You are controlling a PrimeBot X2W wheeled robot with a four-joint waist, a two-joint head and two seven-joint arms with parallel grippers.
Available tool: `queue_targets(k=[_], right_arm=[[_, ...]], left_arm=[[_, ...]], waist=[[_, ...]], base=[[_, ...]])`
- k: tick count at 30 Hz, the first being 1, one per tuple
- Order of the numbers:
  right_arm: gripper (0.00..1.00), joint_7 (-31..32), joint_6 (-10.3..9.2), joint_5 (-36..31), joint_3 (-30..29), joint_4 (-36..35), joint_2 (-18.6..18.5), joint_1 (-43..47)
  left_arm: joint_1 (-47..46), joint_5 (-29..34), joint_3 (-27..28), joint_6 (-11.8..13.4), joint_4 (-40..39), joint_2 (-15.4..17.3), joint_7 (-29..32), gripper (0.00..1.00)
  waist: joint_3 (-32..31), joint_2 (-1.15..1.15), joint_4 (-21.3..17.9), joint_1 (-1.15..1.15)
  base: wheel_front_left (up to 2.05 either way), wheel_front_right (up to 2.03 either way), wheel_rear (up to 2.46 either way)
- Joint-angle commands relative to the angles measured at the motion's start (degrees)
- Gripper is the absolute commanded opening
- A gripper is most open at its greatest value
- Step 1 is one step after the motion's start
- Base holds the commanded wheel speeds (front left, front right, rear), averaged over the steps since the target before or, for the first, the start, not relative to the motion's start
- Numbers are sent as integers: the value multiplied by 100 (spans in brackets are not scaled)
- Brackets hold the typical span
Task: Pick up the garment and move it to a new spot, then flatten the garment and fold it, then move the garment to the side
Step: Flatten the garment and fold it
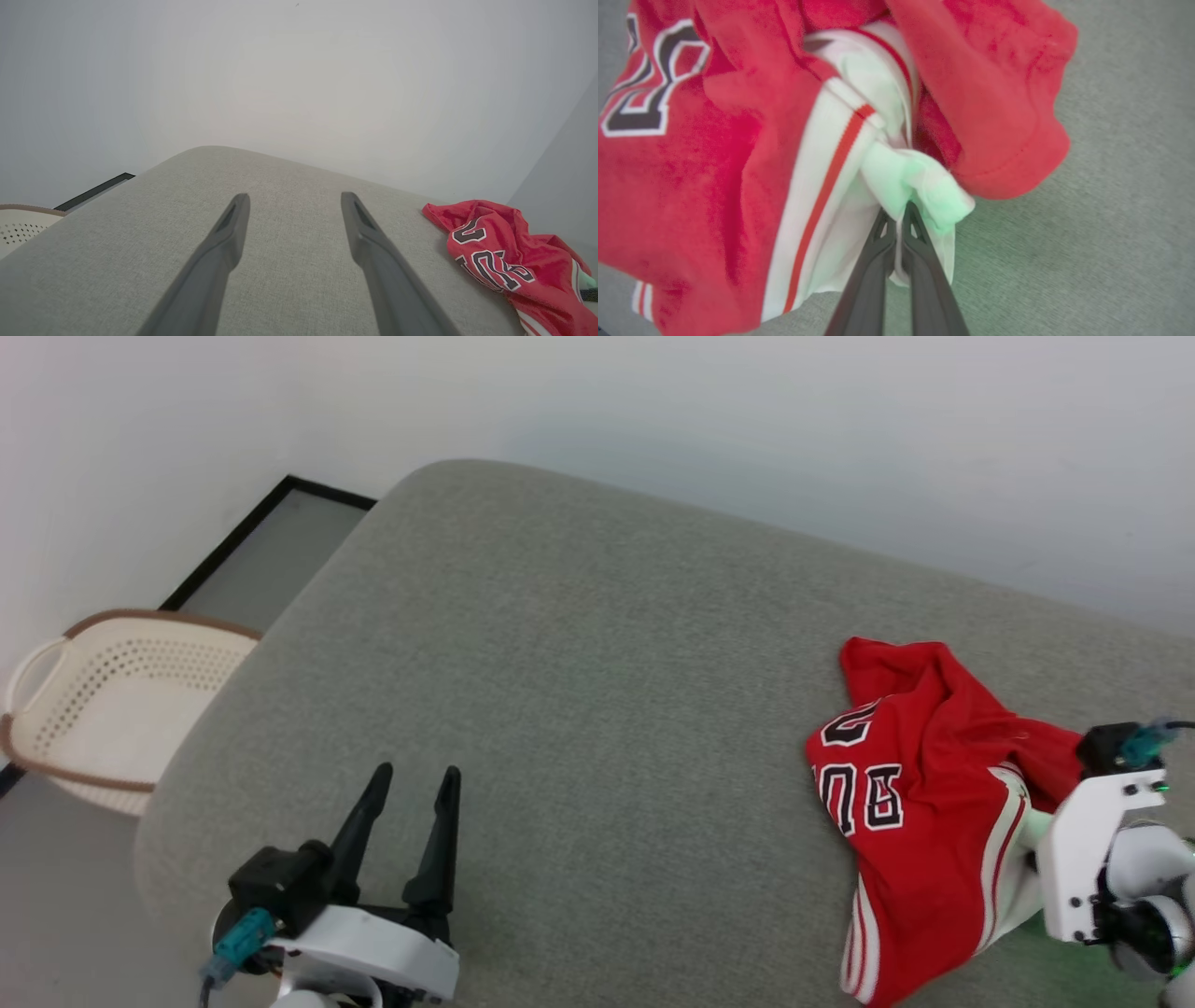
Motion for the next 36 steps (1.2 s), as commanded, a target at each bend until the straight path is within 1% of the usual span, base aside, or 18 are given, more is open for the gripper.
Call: queue_targets(k=[1,8,13,17,20,26,27,28,29,30,31,36], right_arm=[[0,-25,-4,106,-123,-53,-62,69],[0,-19,-4,363,-575,-366,-365,271],[0,-42,-4,258,-1032,-555,-571,486],[0,-71,-4,97,-1380,-520,-706,663],[0,-101,-4,-69,-1609,-452,-645,805],[0,-254,-4,-290,-1832,-174,-339,915],[9,-278,-4,-350,-1831,-87,-301,895],[12,-304,-4,-378,-1821,-17,-263,857],[24,-347,-4,-411,-1825,57,-230,797],[43,-402,-4,-464,-1823,123,-209,742],[100,-461,-4,-521,-1804,195,-196,698],[100,-630,-4,-636,-1717,423,-133,490]], left_arm=[[60,-22,21,-15,-4,37,-1,100],[86,-25,62,-15,-37,102,-1,100],[56,-12,35,-14,-42,112,-1,100],[30,-38,6,-15,-39,114,-1,100],[11,-53,-24,-15,-26,109,-1,100],[-47,-90,-103,-14,6,123,-1,100],[-60,-91,-119,-14,15,128,-1,100],[-74,-101,-139,-15,24,134,-1,100],[-85,-115,-155,-14,35,142,-1,100],[-95,-126,-165,-14,48,151,-1,100],[-102,-123,-178,-14,62,154,-1,100],[-15,-156,-200,-14,129,196,-1,100]], waist=[[-78,0,-150,0],[-146,0,-501,0],[-146,0,-712,0],[-120,0,-819,0],[-97,0,-872,0],[-31,0,-910,0],[-25,0,-907,0],[-23,0,-902,0],[-25,0,-898,0],[-29,0,-895,0],[-37,0,-893,0],[-164,0,-921,0]], base=[[0,0,0],[0,0,0],[0,0,0],[0,0,0],[0,0,0],[0,0,0],[0,0,0],[0,0,0],[0,0,0],[0,0,0],[0,0,0],[0,0,0]])
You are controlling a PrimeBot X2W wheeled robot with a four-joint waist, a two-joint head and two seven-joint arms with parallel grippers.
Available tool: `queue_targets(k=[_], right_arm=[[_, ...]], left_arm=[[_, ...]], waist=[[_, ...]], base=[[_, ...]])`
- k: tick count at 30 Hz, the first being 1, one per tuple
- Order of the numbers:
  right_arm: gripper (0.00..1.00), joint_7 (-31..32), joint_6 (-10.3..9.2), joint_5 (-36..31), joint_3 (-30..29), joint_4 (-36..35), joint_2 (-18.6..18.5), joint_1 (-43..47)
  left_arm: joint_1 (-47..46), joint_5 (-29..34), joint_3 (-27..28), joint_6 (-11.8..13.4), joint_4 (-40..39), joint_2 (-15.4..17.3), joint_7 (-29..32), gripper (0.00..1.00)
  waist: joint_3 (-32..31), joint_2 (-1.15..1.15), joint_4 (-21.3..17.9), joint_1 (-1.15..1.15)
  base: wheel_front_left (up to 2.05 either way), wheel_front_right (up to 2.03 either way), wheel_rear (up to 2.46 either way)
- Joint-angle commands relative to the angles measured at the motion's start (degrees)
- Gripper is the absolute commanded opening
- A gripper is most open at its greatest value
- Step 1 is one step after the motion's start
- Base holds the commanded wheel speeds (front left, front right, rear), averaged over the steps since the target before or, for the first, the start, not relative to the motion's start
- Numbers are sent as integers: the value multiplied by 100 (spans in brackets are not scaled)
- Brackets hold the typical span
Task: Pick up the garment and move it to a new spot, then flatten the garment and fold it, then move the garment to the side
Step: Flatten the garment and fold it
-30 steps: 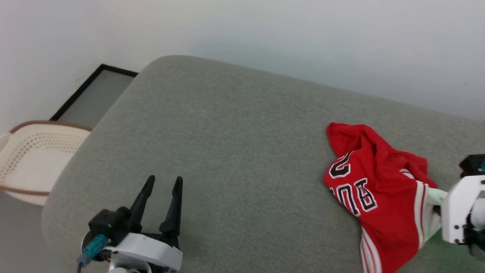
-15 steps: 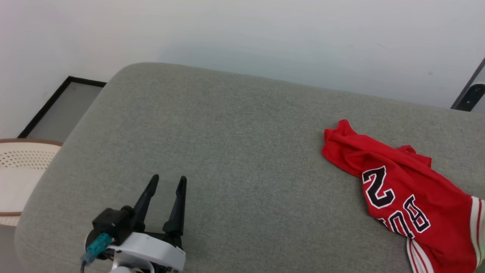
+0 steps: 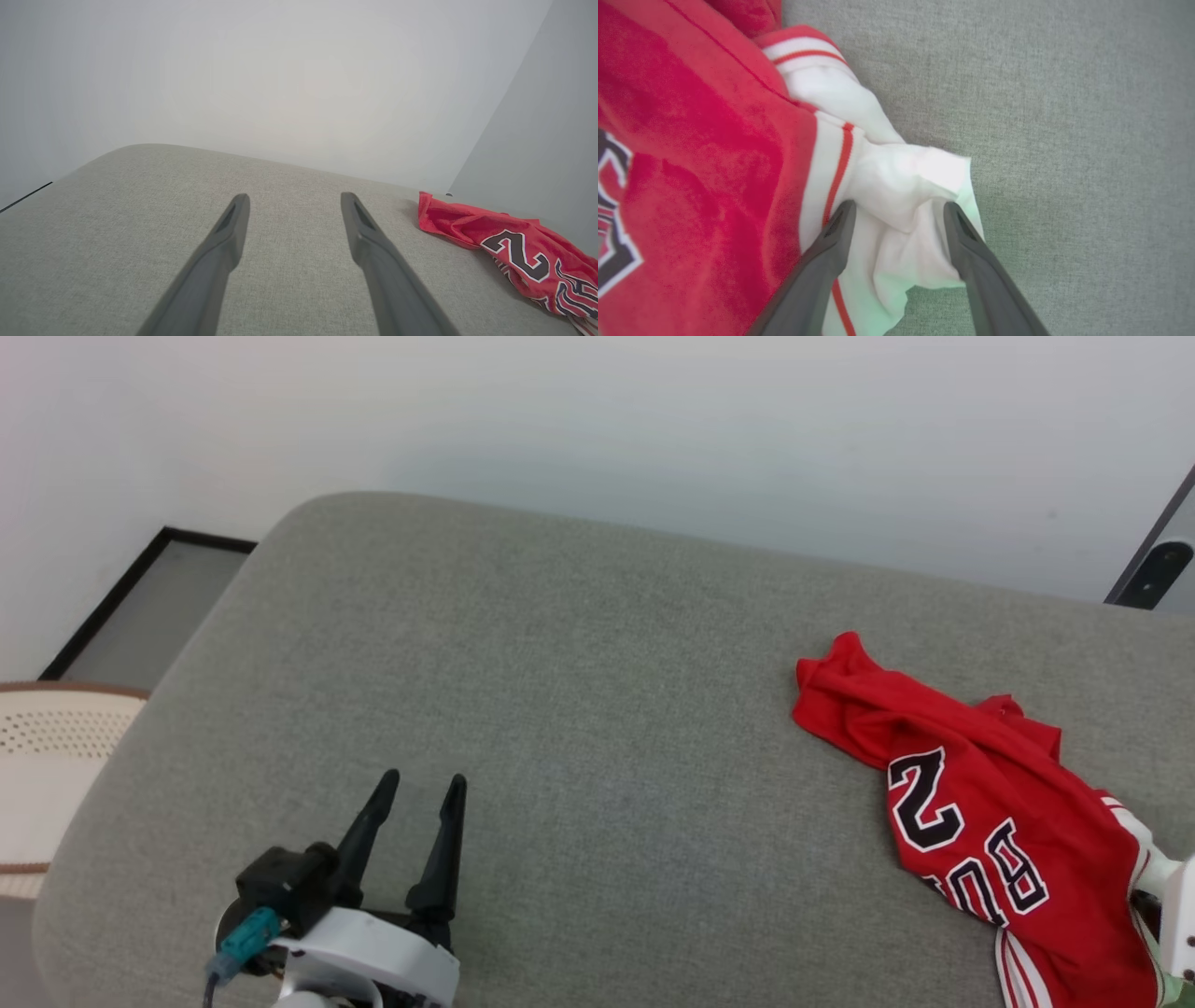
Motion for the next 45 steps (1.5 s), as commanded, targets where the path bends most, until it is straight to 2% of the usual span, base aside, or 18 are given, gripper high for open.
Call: queue_targets(k=[1,6,10,18,26,31,39,45], right_arm=[[100,-48,-4,-21,70,-20,-11,-30],[100,-239,-4,133,304,-348,-135,-94],[100,-673,-5,308,555,-911,-285,107],[100,-2494,-5,196,1115,-2022,-372,729],[100,-4203,-5,-446,1243,-2396,45,1352],[100,-4929,-5,-905,1057,-2423,444,1713],[100,-5286,-5,-1230,855,-2429,1017,1885],[100,-5331,-5,-1348,882,-2397,1181,1727]], left_arm=[[44,-27,13,-14,19,31,-1,100],[120,-52,47,-14,19,85,-1,100],[178,-60,78,-14,-33,115,-1,100],[371,30,257,-14,-201,82,-1,100],[495,156,421,-14,-378,7,-1,100],[530,218,466,-14,-451,-34,-1,100],[581,276,547,-14,-521,-110,-1,100],[506,273,487,-14,-492,-105,-1,100]], waist=[[-69,0,-36,0],[-218,0,-165,0],[-307,0,-285,0],[-386,0,-598,0],[-391,0,-907,0],[-356,0,-1035,0],[-275,0,-1236,0],[-195,0,-1420,0]], base=[[0,0,0],[0,0,0],[0,0,0],[0,0,0],[0,0,0],[0,0,0],[0,0,0],[0,0,0]])
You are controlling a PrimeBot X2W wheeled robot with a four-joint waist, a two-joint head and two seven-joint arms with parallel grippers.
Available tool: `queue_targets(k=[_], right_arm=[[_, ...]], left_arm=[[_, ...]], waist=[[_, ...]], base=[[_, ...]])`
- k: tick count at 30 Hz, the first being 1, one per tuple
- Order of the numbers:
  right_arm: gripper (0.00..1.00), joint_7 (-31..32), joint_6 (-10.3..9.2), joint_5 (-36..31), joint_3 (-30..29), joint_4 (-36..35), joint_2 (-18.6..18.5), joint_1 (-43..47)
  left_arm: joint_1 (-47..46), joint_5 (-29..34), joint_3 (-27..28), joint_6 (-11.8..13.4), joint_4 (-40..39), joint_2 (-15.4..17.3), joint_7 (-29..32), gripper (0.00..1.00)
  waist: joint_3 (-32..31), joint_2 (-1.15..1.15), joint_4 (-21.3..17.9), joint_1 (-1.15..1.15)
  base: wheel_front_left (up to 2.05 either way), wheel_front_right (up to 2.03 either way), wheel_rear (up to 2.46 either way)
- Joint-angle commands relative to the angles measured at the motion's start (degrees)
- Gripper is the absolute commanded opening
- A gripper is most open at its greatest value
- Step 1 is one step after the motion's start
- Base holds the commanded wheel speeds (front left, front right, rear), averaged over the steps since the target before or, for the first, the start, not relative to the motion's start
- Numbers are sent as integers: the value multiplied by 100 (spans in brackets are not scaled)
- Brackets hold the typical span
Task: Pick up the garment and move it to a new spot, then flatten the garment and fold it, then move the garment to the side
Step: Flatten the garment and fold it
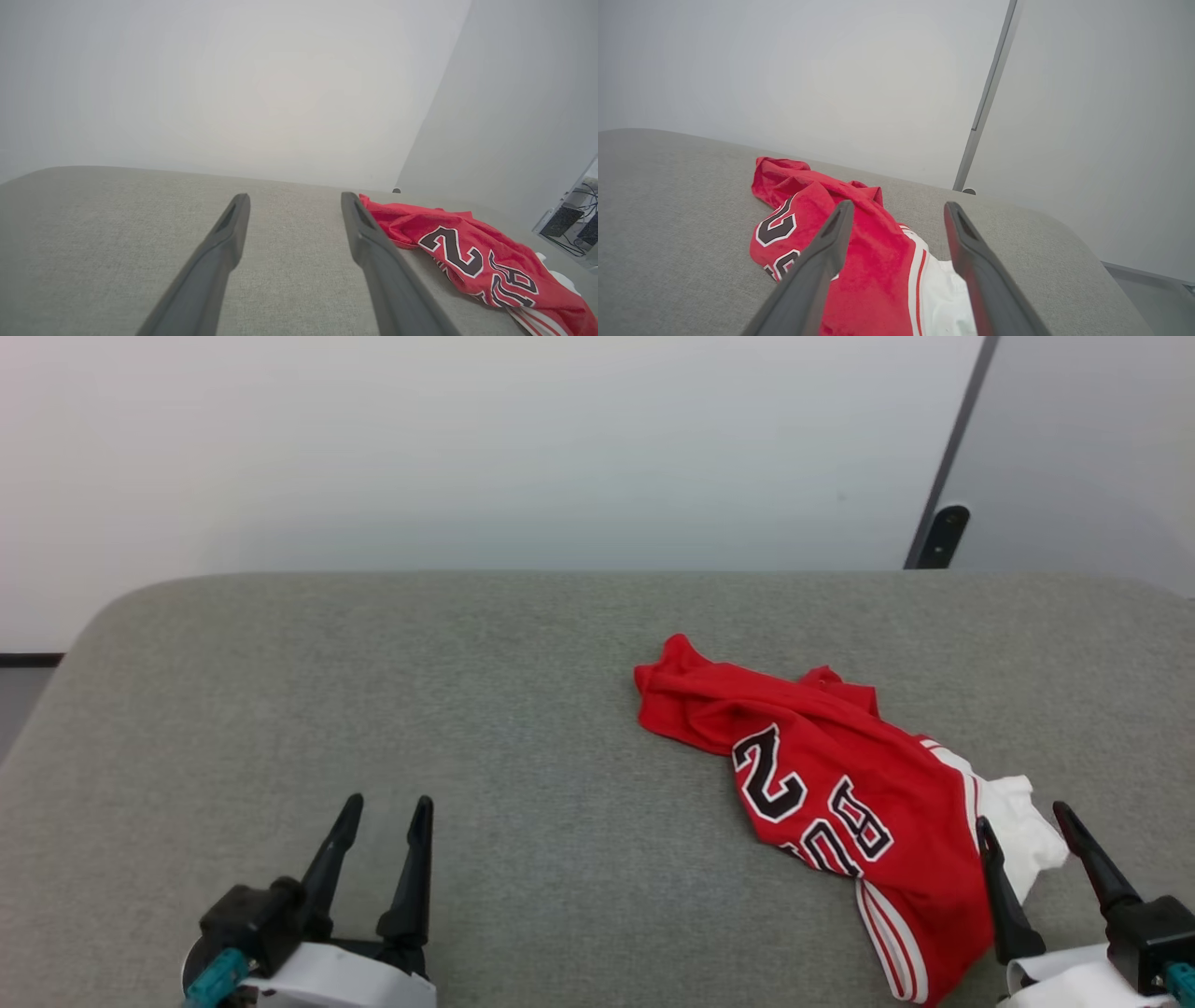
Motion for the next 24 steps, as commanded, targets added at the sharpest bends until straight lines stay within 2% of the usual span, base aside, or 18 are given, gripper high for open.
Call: queue_targets(k=[1,7,24], right_arm=[[100,-25,-6,-43,-9,-2,14,-52],[100,-35,-6,-63,-73,-15,68,-125],[100,-28,-6,-63,-117,-82,341,-160]], left_arm=[[-61,-1,-13,-13,1,25,-1,100],[-238,-53,-270,-13,39,176,-1,100],[-923,-238,-1047,-13,513,370,0,100]], waist=[[48,0,-70,0],[151,0,-356,0],[494,0,-1503,0]], base=[[0,0,0],[0,0,0],[0,0,0]])
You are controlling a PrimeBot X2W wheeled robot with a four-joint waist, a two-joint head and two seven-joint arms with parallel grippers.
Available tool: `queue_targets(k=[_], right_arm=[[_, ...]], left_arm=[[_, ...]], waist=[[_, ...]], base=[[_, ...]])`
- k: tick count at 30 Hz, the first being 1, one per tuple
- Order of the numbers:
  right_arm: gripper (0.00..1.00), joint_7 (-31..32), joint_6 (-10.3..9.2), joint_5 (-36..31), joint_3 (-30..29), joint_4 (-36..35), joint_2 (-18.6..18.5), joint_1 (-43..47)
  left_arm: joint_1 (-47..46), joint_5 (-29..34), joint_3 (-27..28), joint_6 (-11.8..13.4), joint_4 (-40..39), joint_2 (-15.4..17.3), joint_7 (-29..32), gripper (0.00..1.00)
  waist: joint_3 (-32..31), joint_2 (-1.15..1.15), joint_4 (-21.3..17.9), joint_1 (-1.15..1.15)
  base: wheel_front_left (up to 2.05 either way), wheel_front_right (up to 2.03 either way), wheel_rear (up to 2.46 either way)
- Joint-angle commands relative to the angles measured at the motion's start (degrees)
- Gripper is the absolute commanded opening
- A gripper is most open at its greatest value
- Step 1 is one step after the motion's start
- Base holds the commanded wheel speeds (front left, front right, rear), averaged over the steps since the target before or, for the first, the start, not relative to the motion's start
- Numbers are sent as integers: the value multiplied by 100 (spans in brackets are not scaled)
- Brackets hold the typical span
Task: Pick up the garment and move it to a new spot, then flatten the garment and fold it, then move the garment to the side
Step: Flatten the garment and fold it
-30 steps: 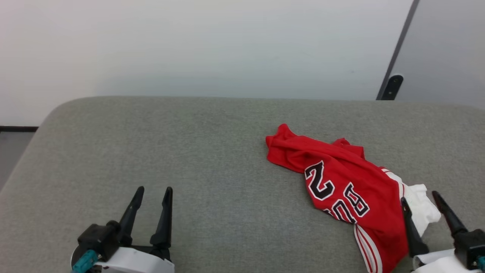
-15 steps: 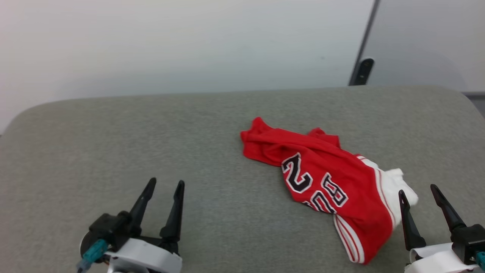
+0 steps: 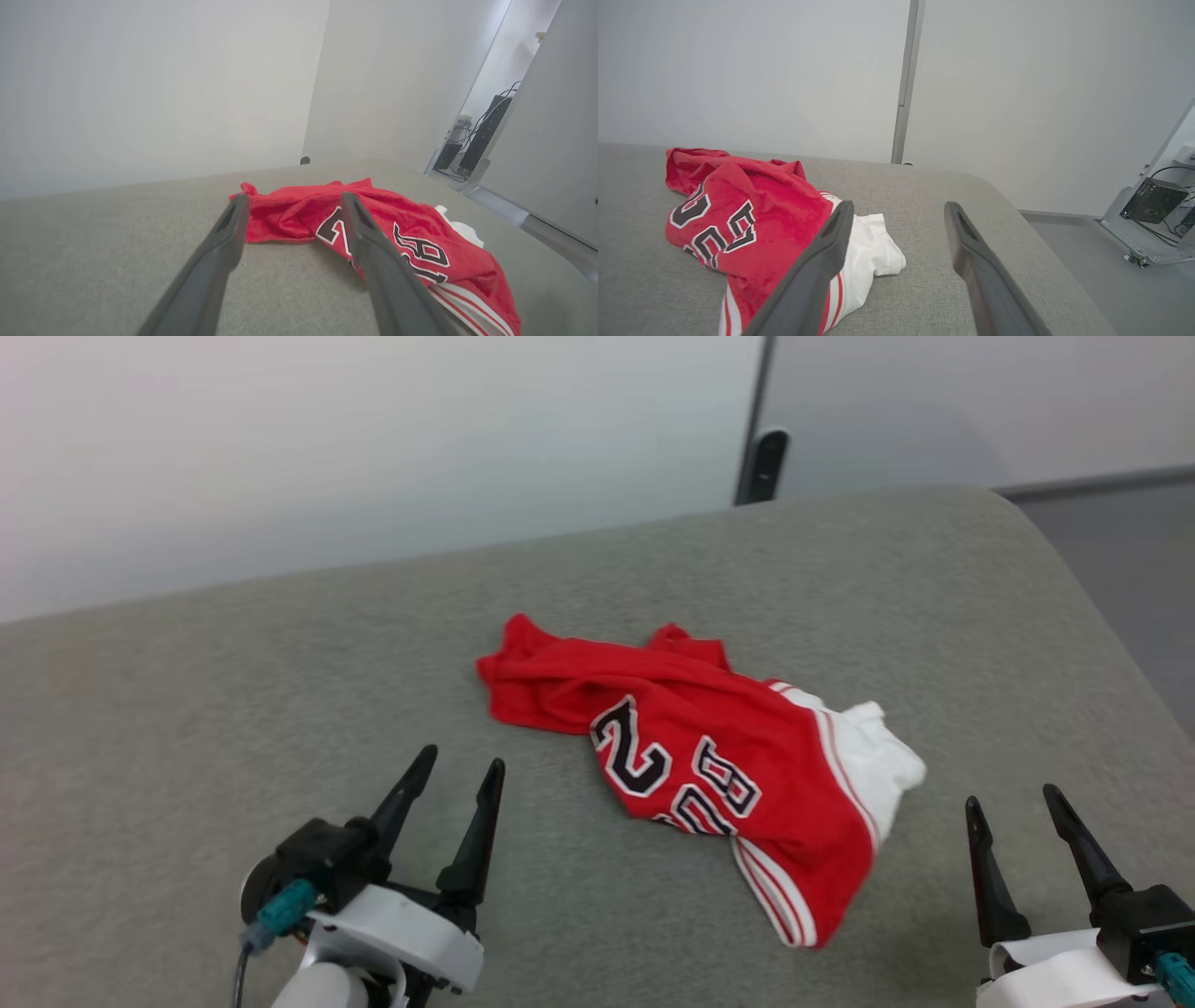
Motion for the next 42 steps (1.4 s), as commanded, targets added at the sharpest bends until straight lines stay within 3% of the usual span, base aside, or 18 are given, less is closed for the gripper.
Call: queue_targets(k=[1,8,13,25,28,35,42], right_arm=[[100,-6,-6,13,0,0,27,-34],[100,-6,-6,31,152,31,123,-99],[100,-7,-6,73,237,75,175,-144],[100,-7,-6,266,398,309,334,-379],[100,-7,-6,304,452,369,356,-418],[100,-6,-6,410,568,463,401,-572],[100,-7,-6,527,680,558,423,-647]], left_arm=[[-68,-40,-27,-13,23,20,0,100],[-305,-175,-228,-13,178,244,0,100],[-726,-434,-595,-13,328,643,203,100],[-2554,-1906,-2003,-12,239,1807,2674,100],[-3013,-2154,-2460,-12,230,1950,3192,100],[-4078,-2351,-3542,-7,615,2233,3977,100],[-5003,-2584,-4382,-6,1040,2454,4163,100]], waist=[[95,0,-250,0],[144,0,-609,0],[233,0,-809,0],[600,0,-1072,0],[694,0,-1109,0],[887,0,-1235,0],[1074,0,-1411,0]], base=[[0,0,0],[0,0,0],[0,0,0],[0,0,0],[0,0,0],[0,0,0],[0,0,0]])
